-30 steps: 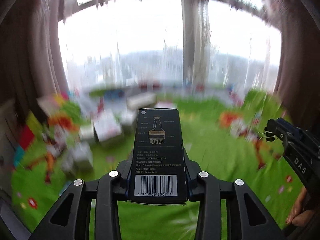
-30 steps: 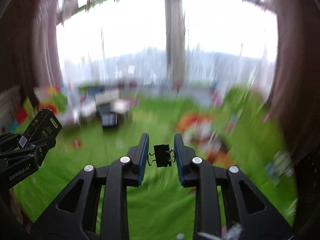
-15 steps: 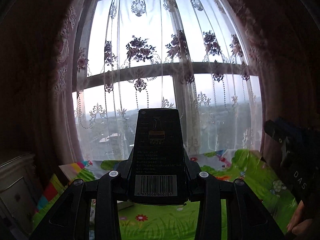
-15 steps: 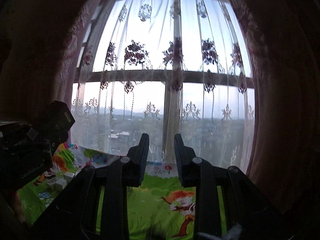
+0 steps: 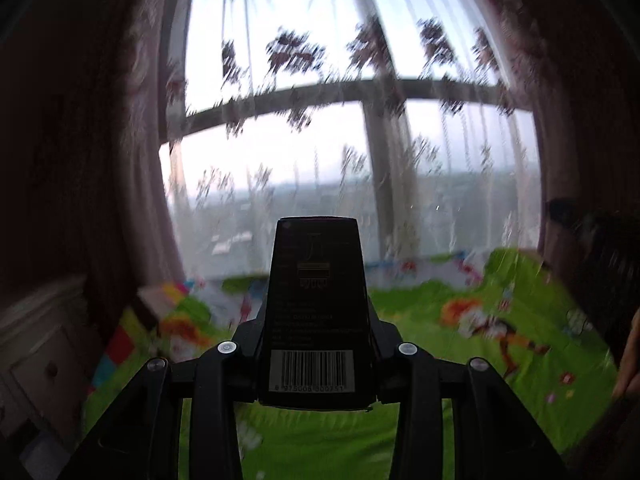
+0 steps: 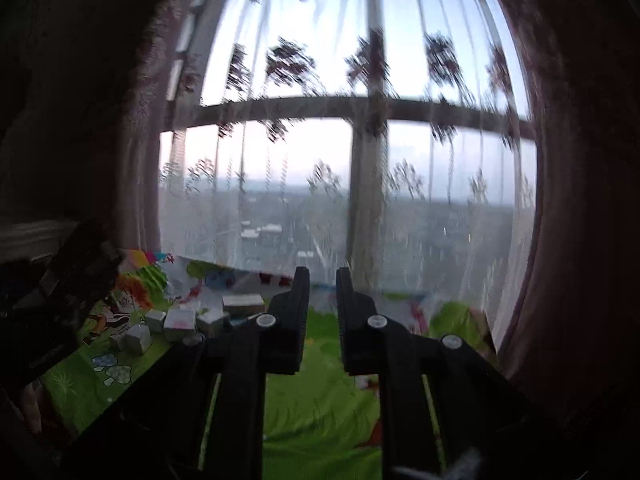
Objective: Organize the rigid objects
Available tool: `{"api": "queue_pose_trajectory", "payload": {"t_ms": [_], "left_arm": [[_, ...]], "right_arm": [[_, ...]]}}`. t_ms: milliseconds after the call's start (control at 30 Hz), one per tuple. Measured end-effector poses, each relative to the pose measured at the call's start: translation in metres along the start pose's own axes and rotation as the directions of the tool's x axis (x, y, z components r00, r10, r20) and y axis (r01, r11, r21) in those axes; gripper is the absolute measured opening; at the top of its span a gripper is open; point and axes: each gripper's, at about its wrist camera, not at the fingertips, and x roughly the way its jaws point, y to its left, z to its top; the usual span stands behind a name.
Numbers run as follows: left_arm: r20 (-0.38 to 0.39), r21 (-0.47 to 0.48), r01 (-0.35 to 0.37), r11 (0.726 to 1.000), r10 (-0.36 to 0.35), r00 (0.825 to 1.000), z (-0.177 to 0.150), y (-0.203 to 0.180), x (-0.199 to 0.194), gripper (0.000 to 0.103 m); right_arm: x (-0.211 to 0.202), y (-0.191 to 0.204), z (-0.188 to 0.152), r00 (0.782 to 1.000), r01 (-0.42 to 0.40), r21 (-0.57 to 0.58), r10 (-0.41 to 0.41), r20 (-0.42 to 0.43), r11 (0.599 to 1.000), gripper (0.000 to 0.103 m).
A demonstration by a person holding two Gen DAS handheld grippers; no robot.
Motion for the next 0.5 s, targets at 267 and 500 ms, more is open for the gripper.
{"api": "queue_pose_trajectory", "payload": {"t_ms": [267, 500], "left_arm": [[-0.148, -0.043, -0.043, 0.998, 0.036, 0.988, -0.042, 0.038, 0.017, 0.04], [-0.16, -0.087, -0.074, 0.993, 0.06, 0.985, -0.045, 0.056, 0.014, 0.04]], "right_arm": [[0.007, -0.044, -0.034, 0.925, -0.24, 0.063, 0.248, -0.287, 0.969, 0.02], [-0.022, -0.004, -0.137, 0.347, -0.488, 0.188, 0.388, -0.854, 0.852, 0.024]]}}
